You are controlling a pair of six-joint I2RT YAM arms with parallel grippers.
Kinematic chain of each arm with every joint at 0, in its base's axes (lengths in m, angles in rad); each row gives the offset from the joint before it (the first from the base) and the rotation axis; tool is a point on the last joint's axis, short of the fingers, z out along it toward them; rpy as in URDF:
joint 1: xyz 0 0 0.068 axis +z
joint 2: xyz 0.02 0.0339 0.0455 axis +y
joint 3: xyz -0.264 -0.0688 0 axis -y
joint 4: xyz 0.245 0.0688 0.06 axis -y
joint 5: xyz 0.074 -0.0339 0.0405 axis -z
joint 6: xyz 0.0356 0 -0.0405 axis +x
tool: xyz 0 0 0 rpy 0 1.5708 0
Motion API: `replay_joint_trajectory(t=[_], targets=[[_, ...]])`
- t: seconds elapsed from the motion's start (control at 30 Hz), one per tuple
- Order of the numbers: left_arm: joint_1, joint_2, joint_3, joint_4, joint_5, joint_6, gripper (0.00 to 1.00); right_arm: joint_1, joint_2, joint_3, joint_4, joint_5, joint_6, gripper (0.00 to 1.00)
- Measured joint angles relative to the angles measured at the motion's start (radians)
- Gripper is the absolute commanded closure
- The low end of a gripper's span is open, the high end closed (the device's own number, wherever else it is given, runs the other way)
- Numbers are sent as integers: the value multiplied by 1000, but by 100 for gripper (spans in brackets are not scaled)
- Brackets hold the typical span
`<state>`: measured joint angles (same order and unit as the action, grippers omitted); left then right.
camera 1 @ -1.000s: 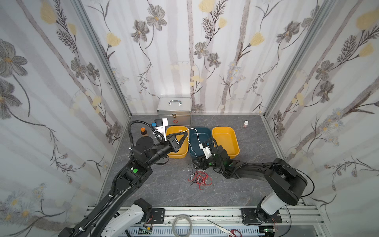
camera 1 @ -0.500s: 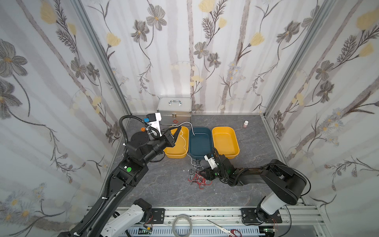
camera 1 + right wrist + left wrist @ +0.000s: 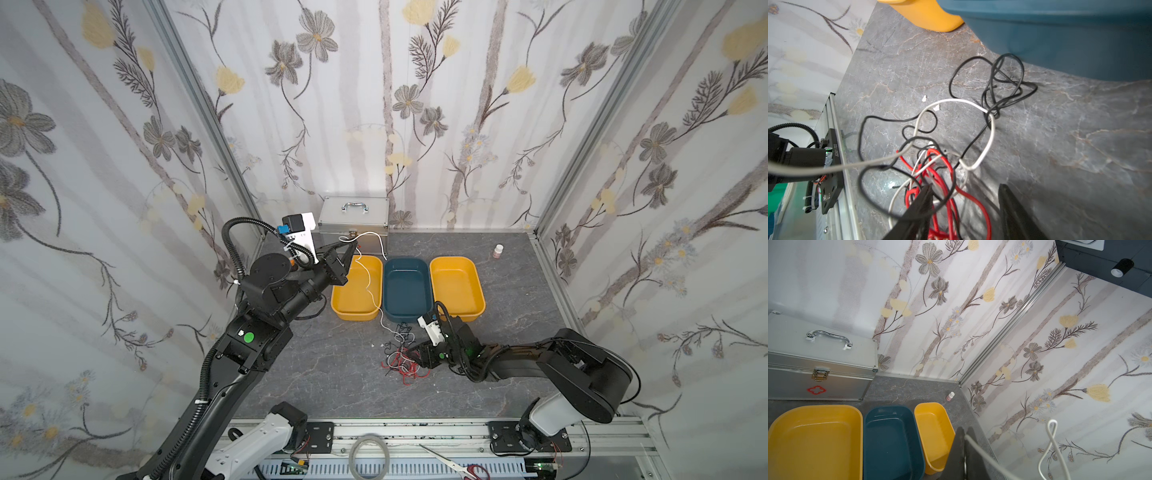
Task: Untangle and sort cables by color
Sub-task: Untie the cable.
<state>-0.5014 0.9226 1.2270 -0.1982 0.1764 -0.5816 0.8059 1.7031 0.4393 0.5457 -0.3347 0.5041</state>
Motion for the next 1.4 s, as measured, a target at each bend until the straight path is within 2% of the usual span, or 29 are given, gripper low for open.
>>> replay_joint_trajectory(t=[0.27, 0.5, 0.7, 0.8, 1.07, 1.13, 1.33, 1.4], targets=[[17, 53, 72, -14, 9, 28, 100, 11, -97, -6, -29, -28, -20, 38], [17, 82, 50, -6, 63, 12, 100, 18, -281, 43, -111, -48, -52, 26], [17, 89, 29, 26, 107, -3, 100, 15, -376, 114, -217, -8, -109, 27], [17, 92, 21, 34, 119, -8, 100, 13, -327, 179, -245, 17, -140, 29], [17, 77, 15, 45, 142, -18, 100, 26, -66, 349, -234, 22, -176, 40], [17, 73, 9, 46, 142, -18, 100, 35, -22, 376, -233, 18, -177, 46], [17, 66, -18, 46, 142, -20, 100, 46, 15, 362, -213, 10, -164, 60], [17, 64, -23, 47, 142, -21, 100, 46, 25, 353, -212, 10, -157, 60]])
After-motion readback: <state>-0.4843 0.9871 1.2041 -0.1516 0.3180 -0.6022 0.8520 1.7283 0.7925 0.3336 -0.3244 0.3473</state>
